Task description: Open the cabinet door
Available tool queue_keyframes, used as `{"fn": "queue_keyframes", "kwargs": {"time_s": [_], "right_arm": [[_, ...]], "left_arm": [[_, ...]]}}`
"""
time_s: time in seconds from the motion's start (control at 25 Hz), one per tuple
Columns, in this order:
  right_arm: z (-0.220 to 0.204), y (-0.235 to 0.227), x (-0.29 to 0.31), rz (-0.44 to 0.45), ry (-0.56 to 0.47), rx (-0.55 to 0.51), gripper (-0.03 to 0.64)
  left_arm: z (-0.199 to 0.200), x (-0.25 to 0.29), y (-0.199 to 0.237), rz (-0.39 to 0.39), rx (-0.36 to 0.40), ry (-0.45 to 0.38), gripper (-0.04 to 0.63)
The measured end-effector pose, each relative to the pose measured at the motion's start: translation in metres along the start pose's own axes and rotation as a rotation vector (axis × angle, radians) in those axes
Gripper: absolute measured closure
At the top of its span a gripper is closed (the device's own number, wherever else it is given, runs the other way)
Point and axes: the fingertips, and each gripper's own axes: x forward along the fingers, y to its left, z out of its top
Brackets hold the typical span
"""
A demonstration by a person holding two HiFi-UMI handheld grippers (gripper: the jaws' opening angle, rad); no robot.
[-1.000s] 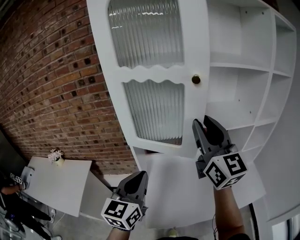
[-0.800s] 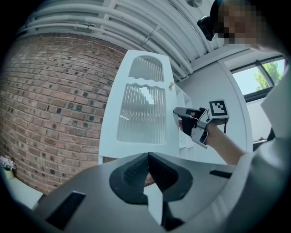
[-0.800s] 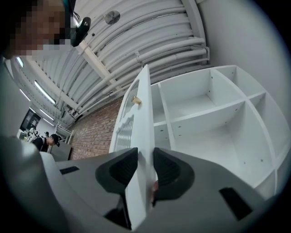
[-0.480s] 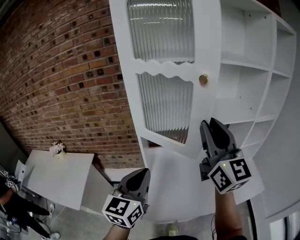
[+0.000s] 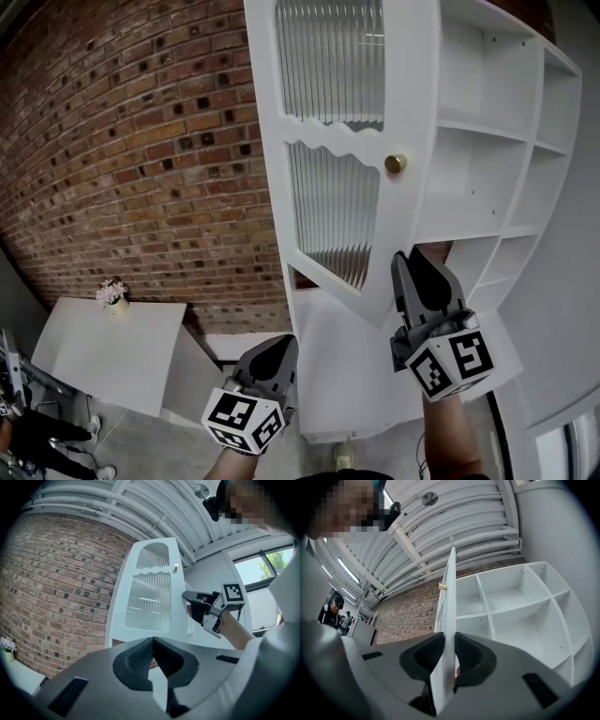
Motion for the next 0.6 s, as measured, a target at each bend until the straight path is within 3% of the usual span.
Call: {"fn": "queue_keyframes", "kwargs": {"time_s": [0.6], "right_arm": [[0.014, 0.072, -0.007, 0.063, 0.007, -0.042, 0.56]], "left_arm": [[0.009, -0.037, 0.007, 0.001, -0.009, -0.012, 0.589]]}}
